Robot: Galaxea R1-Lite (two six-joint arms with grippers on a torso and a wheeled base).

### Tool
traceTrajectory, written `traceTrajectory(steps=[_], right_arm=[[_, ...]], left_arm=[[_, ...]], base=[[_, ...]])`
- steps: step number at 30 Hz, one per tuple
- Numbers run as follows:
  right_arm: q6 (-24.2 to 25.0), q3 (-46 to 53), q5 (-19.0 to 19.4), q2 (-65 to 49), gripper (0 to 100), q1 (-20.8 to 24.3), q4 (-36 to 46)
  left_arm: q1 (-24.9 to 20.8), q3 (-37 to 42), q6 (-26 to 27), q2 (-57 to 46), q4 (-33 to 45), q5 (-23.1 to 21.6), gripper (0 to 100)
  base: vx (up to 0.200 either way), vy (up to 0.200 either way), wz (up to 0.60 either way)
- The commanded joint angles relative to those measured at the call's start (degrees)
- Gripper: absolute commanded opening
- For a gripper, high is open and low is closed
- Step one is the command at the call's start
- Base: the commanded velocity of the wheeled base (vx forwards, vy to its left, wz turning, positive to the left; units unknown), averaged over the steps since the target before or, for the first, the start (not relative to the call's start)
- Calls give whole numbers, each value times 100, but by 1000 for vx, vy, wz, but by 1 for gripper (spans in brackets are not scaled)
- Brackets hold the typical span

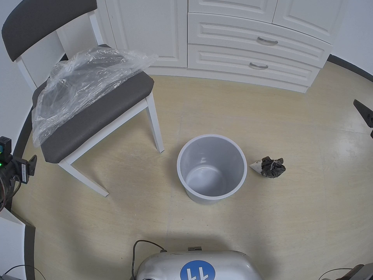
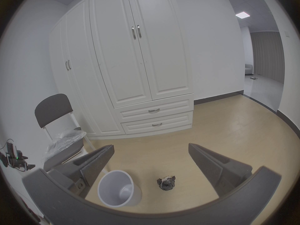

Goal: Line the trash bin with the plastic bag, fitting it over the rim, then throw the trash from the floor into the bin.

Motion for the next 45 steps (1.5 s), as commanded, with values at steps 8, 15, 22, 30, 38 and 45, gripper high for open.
traceTrajectory(steps=[8, 15, 22, 30, 38, 45], right_arm=[[103, -93, 12, 2, 100, 9, -30], [147, -110, 47, 10, 100, 9, -39], [155, -146, 47, -7, 100, 9, -30], [155, -154, 47, -16, 100, 9, -30], [155, -172, 47, -25, 100, 0, -30], [155, -154, 65, 28, 100, -62, -21]], left_arm=[[337, -88, 38, 1778, -1621, 13, 100], [372, -202, 38, 2138, -1963, 21, 100], [504, -360, -14, 2173, -2122, 13, 100], [460, -158, 91, 1479, -1884, 21, 100], [381, -457, 56, 1356, -1366, 13, 100], [390, -738, 47, 1628, -1322, 30, 100]], base=[[0, 0, 0], [0, 0, 0], [0, 0, 0], [0, 0, 0], [0, 0, 0], [0, 0, 0]])
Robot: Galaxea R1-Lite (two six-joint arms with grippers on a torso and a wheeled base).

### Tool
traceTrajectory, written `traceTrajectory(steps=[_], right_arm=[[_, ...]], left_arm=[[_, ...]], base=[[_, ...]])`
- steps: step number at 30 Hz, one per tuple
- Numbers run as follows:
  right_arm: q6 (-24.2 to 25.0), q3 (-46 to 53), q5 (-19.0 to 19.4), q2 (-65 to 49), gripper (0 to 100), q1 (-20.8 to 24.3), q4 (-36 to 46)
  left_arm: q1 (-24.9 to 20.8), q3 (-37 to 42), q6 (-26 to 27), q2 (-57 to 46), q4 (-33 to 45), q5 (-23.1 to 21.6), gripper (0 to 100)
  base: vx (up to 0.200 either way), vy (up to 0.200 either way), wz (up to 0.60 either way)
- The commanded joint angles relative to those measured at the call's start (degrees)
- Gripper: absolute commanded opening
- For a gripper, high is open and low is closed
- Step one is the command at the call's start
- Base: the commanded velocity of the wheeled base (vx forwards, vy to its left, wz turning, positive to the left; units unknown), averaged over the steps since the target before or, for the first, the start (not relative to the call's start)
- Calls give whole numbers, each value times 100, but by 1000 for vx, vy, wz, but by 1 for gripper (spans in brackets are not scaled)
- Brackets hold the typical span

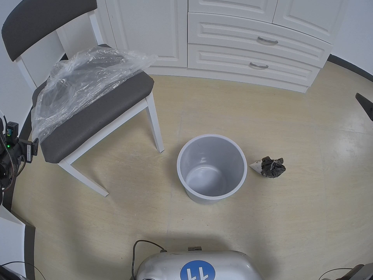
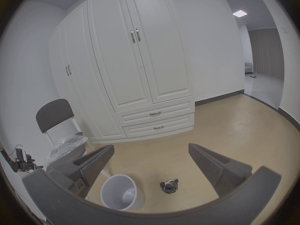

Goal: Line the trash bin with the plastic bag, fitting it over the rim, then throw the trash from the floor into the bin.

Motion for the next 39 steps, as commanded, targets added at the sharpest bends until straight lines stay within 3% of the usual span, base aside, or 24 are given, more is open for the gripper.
traceTrajectory(steps=[1, 12, 25, 32, 39], right_arm=[[-1, 8, 10, 21, 100, -15, 0], [175, -1, 291, -6, 100, -244, -9], [184, -10, 300, -23, 100, -253, -9], [193, -10, 300, -32, 100, -253, -27], [202, -10, 309, -120, 100, -253, -27]], left_arm=[[0, -148, -3, 125, 5, 17, 100], [35, -245, -38, 415, -66, 8, 100], [53, -438, -47, 670, -127, 52, 100], [9, -464, -38, 1013, -839, 157, 100], [-44, -376, -29, 1646, -2289, 245, 100]], base=[[0, 0, 0], [0, 0, 0], [0, 0, 0], [0, 0, 0], [0, 0, 0]])
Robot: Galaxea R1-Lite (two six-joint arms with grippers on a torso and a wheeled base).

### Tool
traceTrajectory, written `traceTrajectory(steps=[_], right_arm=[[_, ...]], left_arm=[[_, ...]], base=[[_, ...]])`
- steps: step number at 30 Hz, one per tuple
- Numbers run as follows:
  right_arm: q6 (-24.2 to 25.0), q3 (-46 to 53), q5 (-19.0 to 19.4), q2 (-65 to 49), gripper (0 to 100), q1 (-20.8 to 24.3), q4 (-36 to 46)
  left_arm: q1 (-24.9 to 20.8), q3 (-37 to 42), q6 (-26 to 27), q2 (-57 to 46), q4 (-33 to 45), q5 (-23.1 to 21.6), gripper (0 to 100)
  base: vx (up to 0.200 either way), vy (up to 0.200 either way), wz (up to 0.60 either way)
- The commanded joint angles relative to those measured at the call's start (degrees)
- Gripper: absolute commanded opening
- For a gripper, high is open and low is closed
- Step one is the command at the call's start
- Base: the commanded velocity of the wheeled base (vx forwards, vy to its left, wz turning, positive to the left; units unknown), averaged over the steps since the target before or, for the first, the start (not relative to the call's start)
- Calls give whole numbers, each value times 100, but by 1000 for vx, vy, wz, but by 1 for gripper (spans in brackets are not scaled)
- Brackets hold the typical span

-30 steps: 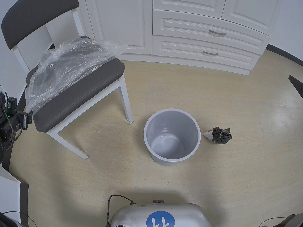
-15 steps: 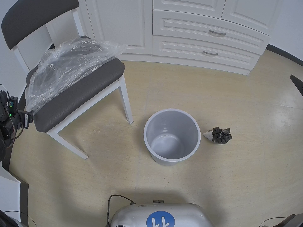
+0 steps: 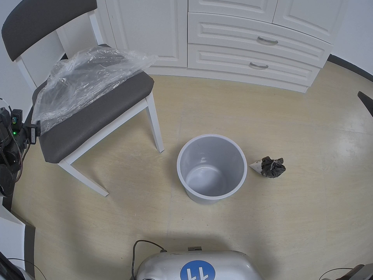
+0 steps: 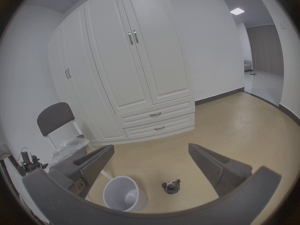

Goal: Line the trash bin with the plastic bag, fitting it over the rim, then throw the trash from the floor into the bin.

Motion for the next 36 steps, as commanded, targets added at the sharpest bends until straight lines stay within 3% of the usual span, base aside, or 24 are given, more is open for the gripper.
traceTrajectory(steps=[1, 9, 19, 36], right_arm=[[3, 1, 9, -93, 100, -3, -2], [3, 1, 26, -172, 100, -3, -2], [3, 1, 79, -199, 100, -3, -2], [3, 10, 97, -190, 100, 6, -2]], left_arm=[[-68, 111, 19, 669, -844, 81, 100], [-112, 603, 71, 1152, -2171, 204, 100], [-42, 726, 1, 1179, -2268, 168, 100], [11, 146, -263, 1337, -2294, 168, 100]], base=[[0, 0, 0], [0, 0, 0], [0, 0, 0], [0, 0, 0]])
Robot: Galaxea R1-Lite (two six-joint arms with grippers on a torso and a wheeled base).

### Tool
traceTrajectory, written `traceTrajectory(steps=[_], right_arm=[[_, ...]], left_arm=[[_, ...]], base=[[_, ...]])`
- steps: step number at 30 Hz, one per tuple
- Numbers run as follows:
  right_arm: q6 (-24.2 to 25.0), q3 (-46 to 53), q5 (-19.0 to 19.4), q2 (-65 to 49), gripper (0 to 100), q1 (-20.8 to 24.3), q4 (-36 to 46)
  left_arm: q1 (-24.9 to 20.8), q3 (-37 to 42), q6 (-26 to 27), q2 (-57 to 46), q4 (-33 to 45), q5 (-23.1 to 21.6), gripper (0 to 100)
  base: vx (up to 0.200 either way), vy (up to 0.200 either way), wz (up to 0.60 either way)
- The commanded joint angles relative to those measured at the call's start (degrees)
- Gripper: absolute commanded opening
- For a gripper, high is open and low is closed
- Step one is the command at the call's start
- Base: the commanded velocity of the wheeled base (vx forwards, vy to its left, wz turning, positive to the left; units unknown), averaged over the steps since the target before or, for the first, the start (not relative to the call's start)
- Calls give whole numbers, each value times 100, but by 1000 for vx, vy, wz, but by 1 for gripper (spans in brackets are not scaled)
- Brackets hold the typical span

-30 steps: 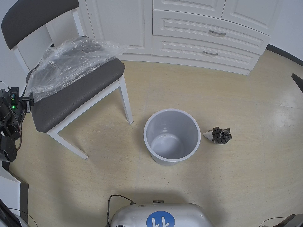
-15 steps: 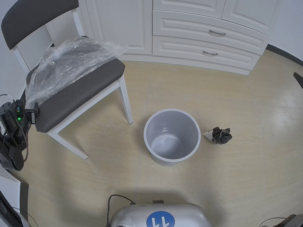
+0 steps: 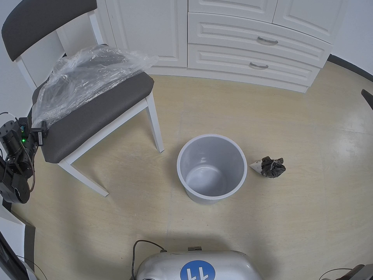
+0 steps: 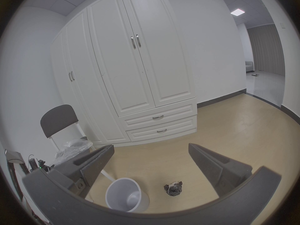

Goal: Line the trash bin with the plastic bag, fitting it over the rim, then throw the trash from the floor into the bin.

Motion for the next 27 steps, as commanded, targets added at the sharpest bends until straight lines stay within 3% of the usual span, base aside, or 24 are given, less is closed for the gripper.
traceTrajectory(steps=[1, 27], right_arm=[[-1, -1, 9, 3, 100, 0, -2], [-1, 34, 97, -6, 100, 44, -2]], left_arm=[[8, -134, -12, 24, -17, 1, 100], [-1, -547, -355, 279, -8, 1, 100]], base=[[0, 0, 0], [0, 0, 0]])
